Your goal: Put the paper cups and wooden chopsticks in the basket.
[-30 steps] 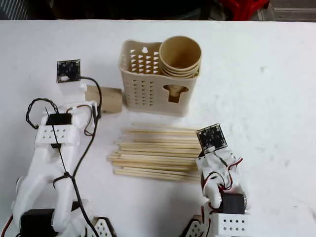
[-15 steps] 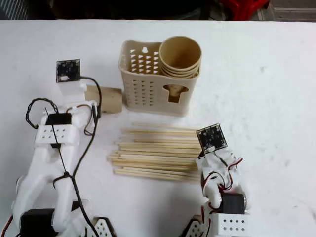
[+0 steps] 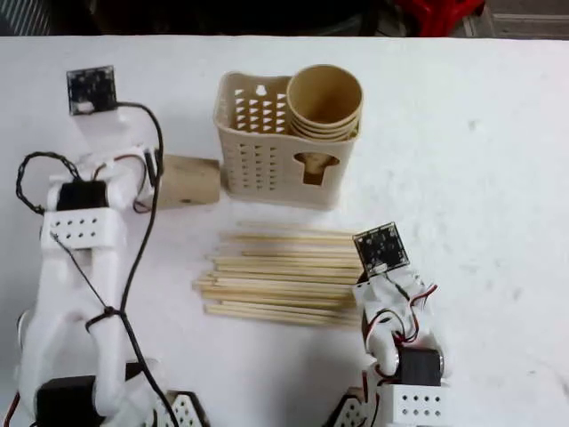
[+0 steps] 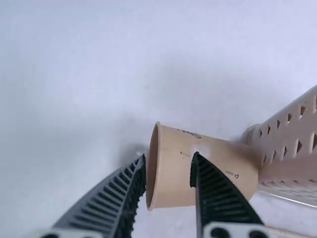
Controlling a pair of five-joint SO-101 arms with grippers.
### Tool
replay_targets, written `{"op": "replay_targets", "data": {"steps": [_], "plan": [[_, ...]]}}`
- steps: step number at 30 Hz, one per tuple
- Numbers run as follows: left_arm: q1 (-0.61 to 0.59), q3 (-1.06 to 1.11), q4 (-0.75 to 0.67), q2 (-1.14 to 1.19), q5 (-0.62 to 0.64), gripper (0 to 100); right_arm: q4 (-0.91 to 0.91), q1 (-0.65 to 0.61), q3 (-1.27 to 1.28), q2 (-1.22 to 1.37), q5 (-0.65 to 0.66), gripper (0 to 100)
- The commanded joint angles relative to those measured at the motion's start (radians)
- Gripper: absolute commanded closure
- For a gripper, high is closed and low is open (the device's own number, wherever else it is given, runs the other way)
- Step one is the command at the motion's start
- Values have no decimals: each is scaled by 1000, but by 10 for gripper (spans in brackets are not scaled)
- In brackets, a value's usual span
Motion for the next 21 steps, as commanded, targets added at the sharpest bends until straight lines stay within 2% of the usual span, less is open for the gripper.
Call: {"op": "replay_targets", "data": {"steps": [1, 14, 21], "plan": [[-13, -104, 5, -16, 14, 834, -15, -4, 9, -1, 8, 981], [-15, -244, -2, 332, 49, 834, -15, -5, 9, -1, 8, 981], [-128, -245, -3, 417, 46, 834, -15, -5, 9, -1, 8, 981]]}}
